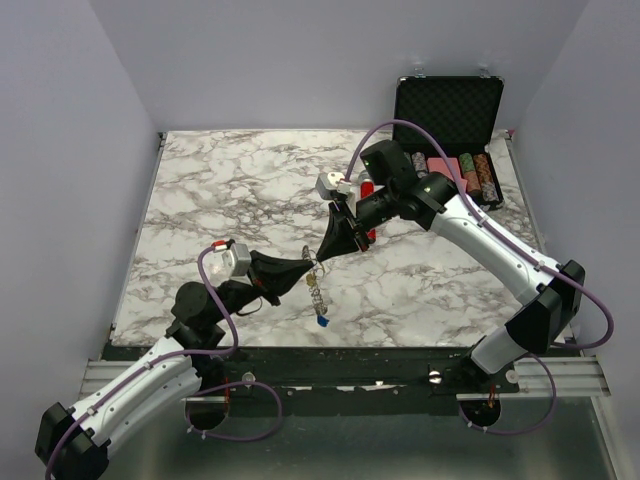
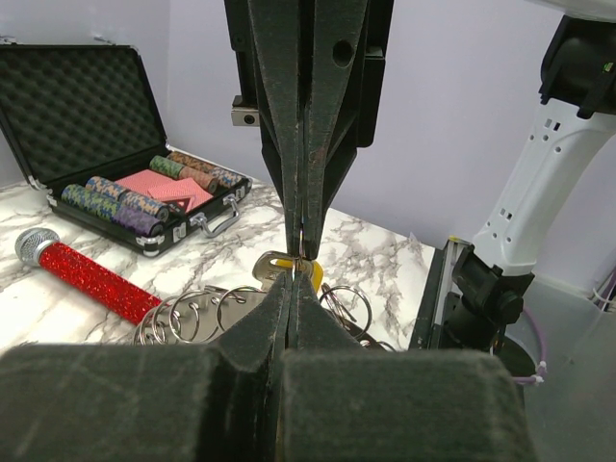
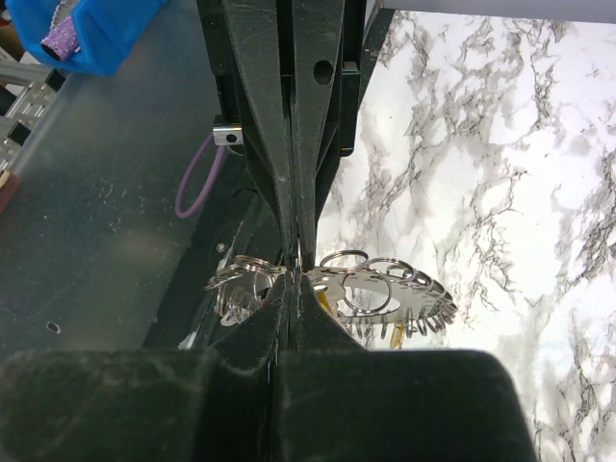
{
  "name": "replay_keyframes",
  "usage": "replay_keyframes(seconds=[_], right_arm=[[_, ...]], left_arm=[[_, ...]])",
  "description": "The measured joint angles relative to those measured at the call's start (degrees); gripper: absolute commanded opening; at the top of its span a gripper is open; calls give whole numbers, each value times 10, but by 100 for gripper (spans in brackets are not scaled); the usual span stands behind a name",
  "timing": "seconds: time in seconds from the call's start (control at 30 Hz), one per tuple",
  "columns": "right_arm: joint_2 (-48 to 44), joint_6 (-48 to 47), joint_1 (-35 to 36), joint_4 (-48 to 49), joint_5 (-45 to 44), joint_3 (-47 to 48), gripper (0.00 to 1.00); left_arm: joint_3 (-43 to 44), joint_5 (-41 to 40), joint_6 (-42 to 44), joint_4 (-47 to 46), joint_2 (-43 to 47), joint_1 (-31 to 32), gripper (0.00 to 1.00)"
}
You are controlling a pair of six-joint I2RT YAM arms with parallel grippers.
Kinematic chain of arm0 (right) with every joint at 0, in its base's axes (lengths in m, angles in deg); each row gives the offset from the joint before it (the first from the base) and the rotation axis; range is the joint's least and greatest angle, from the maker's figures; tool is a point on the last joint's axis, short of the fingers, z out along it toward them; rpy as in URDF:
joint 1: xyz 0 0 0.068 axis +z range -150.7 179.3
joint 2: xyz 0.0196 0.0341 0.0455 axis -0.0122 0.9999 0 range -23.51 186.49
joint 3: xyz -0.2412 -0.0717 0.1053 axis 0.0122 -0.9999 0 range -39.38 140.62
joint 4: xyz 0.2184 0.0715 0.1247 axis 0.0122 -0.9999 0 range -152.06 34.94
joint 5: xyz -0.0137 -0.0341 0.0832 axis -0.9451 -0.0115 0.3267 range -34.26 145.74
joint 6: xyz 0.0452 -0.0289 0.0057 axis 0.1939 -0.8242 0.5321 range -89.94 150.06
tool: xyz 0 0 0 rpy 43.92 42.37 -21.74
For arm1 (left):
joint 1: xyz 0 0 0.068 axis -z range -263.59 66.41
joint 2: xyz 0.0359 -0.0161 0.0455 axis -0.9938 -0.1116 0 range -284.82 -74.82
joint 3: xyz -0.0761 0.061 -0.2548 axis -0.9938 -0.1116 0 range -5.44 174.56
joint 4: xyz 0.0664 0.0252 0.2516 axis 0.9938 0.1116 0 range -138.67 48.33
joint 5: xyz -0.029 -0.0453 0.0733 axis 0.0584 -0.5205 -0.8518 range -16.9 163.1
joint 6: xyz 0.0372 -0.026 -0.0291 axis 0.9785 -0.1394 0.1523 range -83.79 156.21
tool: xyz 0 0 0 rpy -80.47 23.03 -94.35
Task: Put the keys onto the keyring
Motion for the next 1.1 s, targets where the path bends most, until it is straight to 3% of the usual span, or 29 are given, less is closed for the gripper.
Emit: replay_keyframes(seconds=[1.1], right_arm=[[3, 8, 0, 14, 0, 0, 0]], left_arm=[[-11, 0, 0, -1, 3, 0, 0]])
